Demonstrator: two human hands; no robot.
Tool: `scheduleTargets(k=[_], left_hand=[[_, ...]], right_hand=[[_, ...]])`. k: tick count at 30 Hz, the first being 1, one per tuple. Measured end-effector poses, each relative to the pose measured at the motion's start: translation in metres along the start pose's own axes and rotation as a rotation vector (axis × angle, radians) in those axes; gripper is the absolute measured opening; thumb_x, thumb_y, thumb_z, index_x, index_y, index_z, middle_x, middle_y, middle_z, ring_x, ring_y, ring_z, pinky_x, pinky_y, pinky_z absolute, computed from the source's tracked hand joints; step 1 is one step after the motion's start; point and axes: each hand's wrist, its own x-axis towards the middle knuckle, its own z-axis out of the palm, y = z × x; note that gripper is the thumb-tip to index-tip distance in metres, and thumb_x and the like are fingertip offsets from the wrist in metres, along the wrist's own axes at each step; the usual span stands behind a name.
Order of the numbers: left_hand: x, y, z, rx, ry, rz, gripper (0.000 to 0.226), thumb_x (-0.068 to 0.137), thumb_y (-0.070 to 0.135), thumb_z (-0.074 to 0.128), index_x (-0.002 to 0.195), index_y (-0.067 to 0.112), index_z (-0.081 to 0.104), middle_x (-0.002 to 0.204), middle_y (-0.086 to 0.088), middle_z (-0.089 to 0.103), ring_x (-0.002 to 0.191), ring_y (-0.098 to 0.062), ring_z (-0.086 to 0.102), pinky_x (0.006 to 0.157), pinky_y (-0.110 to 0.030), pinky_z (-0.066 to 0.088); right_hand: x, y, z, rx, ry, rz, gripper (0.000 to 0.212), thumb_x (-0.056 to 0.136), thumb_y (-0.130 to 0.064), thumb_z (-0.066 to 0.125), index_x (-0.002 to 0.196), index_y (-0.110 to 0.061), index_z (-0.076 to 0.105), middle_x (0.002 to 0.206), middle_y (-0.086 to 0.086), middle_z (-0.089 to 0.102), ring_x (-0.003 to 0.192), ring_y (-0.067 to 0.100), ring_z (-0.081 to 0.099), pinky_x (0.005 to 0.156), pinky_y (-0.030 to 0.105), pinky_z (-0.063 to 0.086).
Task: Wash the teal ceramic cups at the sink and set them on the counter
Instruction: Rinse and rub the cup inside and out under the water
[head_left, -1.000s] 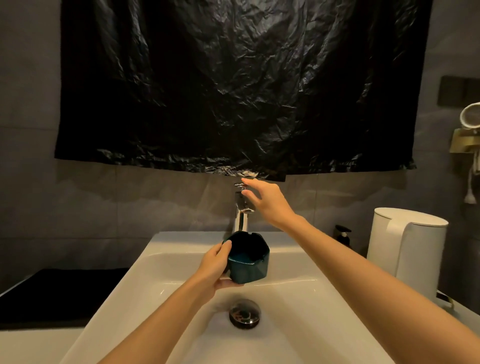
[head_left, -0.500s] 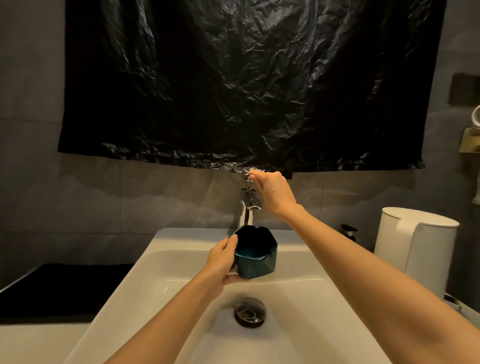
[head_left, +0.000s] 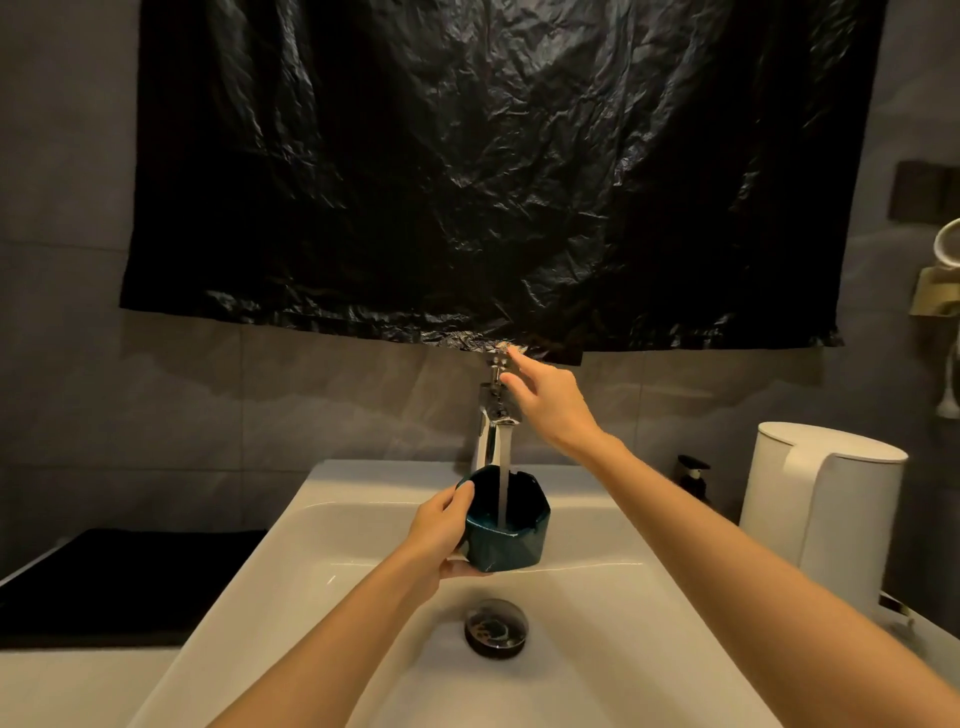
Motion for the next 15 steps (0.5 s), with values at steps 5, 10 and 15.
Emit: scheduleTargets(k=[5,10,15], left_hand=[[0.000,-0.003,-0.005,0.071,0.014,0.027,0.026,0.099,0.030,0.044,0.122,0.022,0.054,0.124,-0.007,0.052,0.109,-0.028,0.048,0.061,-0.040,0.056],[-0.001,-0.003,-0.007,0.075,0.025,0.027,0.023,0.100,0.030,0.043,0.119,0.022,0.054,0.116,-0.007,0.051,0.106,-0.028,0.048,0.058,-0.039,0.056],[0.001,-0.001,-0.009,0.049,0.051,0.009,0.023,0.099,0.033,0.044,0.116,0.023,0.055,0.120,-0.010,0.053,0.111,-0.031,0.051,0.059,-0.039,0.057]], right_hand=[[-0.071,0.018,-0.006,0.066,0.150,0.044,0.018,0.093,-0.008,0.049,0.096,-0.016,0.065,0.088,-0.001,0.068,0.080,0.011,0.063,0.073,0.033,0.054],[-0.102,0.021,-0.008,-0.055,-0.043,-0.044,0.030,0.091,-0.004,0.049,0.115,-0.017,0.062,0.117,-0.003,0.063,0.104,0.011,0.058,0.092,0.026,0.049],[-0.071,-0.009,-0.024,-0.042,-0.071,-0.198,0.023,0.088,-0.004,0.050,0.094,-0.012,0.070,0.093,0.003,0.072,0.081,0.018,0.065,0.076,0.037,0.055]])
